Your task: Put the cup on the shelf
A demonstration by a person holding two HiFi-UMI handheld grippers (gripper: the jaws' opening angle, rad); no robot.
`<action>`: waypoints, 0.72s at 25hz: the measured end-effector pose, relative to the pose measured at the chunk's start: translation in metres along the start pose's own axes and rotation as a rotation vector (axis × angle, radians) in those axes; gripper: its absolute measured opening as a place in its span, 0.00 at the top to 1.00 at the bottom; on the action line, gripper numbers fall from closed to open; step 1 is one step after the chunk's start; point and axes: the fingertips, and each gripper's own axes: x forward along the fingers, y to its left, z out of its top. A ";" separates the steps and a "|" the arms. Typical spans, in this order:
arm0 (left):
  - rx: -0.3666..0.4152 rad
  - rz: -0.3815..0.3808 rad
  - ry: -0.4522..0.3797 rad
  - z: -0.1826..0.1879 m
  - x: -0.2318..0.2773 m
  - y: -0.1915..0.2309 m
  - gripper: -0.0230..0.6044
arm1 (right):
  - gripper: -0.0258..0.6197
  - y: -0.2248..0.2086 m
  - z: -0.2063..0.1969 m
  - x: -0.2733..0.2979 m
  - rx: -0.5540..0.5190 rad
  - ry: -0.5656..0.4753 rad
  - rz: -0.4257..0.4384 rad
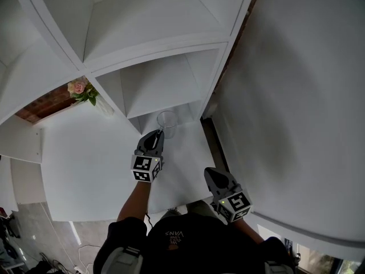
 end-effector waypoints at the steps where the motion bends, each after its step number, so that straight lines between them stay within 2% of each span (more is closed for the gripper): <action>1: 0.002 0.001 0.002 -0.001 0.004 0.001 0.92 | 0.96 -0.001 0.000 0.001 0.003 0.000 0.001; 7: 0.007 0.012 0.014 -0.011 0.021 0.010 0.92 | 0.96 -0.002 -0.004 0.006 0.009 0.000 0.008; 18: -0.008 0.052 0.019 -0.023 0.038 0.022 0.92 | 0.96 -0.019 -0.002 0.005 0.002 -0.006 -0.031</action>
